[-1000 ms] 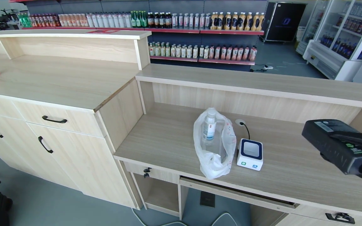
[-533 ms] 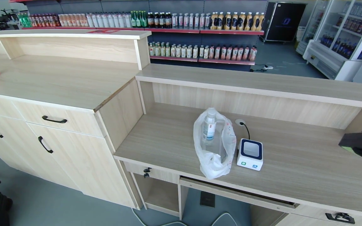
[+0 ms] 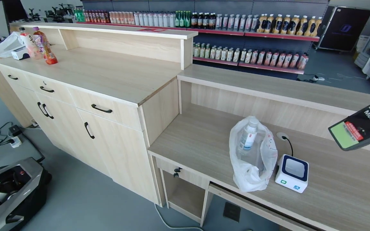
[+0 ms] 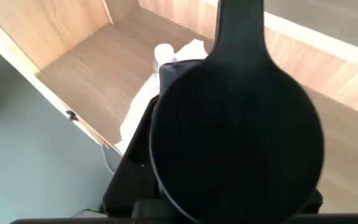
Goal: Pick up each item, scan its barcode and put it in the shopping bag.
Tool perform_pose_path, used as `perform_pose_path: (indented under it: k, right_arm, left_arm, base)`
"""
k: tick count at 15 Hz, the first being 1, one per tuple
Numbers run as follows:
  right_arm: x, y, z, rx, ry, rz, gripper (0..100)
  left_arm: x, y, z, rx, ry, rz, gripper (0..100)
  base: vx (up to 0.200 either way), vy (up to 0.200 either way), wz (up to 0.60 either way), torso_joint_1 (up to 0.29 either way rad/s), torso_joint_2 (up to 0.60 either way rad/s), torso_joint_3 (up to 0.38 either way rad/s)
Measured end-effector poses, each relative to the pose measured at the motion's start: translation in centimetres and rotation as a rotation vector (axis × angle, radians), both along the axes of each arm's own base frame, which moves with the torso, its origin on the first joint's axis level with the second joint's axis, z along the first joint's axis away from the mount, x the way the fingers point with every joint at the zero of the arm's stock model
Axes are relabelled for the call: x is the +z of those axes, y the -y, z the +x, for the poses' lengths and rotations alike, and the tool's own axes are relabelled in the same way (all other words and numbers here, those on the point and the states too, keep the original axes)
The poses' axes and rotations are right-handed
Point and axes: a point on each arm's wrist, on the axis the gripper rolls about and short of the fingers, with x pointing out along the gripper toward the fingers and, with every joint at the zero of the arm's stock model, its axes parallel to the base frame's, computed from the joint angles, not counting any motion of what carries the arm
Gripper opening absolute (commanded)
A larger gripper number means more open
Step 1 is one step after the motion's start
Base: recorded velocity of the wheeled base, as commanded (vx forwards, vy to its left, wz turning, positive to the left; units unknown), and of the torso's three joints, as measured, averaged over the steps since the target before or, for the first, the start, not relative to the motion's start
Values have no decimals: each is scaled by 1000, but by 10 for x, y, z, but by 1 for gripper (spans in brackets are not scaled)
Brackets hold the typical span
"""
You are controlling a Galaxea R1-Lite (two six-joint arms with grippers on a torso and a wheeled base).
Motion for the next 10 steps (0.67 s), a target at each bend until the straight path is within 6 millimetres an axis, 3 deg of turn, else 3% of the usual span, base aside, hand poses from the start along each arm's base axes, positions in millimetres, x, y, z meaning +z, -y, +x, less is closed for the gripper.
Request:
perform_pose_path:
  k: [2, 5, 10]
  right_arm:
    - [-8, -5, 27, -25, -90, 139, 0]
    - [-36, 2, 68, -35, -193, 196, 0]
    - [-91, 37, 111, 68, -298, 185, 0]
  left_arm:
    - [0, 0, 0, 0, 0, 0, 100]
    - [0, 0, 0, -1, 0, 0, 100]
    - [0, 0, 0, 0, 0, 0, 100]
  base:
    - [0, 0, 0, 0, 0, 0]
    - [0, 0, 0, 0, 0, 0]
    - [0, 0, 0, 0, 0, 0]
